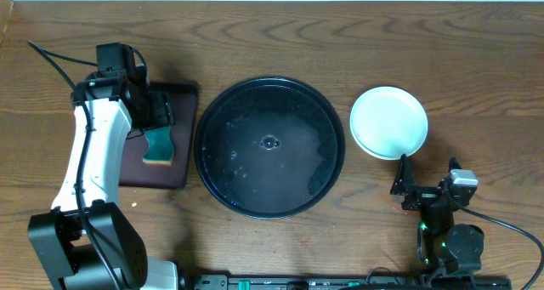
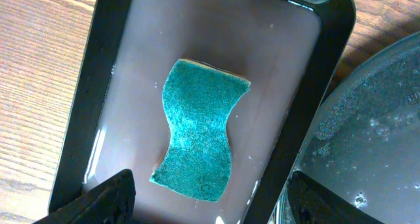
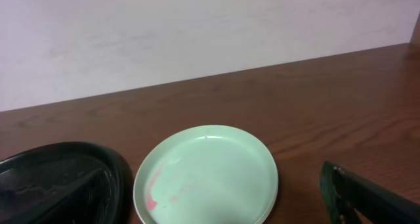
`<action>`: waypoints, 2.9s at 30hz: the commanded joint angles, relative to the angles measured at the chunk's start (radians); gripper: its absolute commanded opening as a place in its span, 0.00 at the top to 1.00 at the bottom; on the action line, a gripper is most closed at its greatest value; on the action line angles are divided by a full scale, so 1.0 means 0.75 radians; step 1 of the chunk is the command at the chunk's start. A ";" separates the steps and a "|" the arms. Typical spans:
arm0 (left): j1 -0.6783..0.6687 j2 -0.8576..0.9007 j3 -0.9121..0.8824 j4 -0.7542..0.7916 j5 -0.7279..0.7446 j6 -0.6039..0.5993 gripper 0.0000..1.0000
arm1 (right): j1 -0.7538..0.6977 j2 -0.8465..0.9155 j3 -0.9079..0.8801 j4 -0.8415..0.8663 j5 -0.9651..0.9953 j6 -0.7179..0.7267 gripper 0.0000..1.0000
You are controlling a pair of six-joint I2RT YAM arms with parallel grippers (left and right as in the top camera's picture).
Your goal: Clean dirty plates on tray and stack at the side
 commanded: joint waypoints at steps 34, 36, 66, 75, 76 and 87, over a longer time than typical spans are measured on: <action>-0.136 -1.942 -1.651 1.382 0.007 0.230 0.25 | -0.013 0.003 -0.002 -0.006 -0.007 0.019 0.01; -0.145 -2.009 -1.698 1.381 0.006 0.255 0.25 | -0.013 0.003 -0.002 -0.006 -0.007 0.019 0.01; -0.149 -2.159 -1.712 1.022 -0.008 0.258 0.12 | -0.013 0.003 -0.002 -0.006 -0.007 0.019 0.01; -0.149 -2.159 -1.712 1.022 -0.008 0.258 0.12 | -0.013 0.003 -0.002 -0.006 -0.007 0.019 0.01; -0.149 -2.159 -1.712 1.022 -0.008 0.258 0.12 | -0.013 0.003 -0.002 -0.006 -0.007 0.019 0.01; -0.149 -2.159 -1.712 1.022 -0.008 0.258 0.12 | -0.013 0.003 -0.002 -0.006 -0.007 0.019 0.01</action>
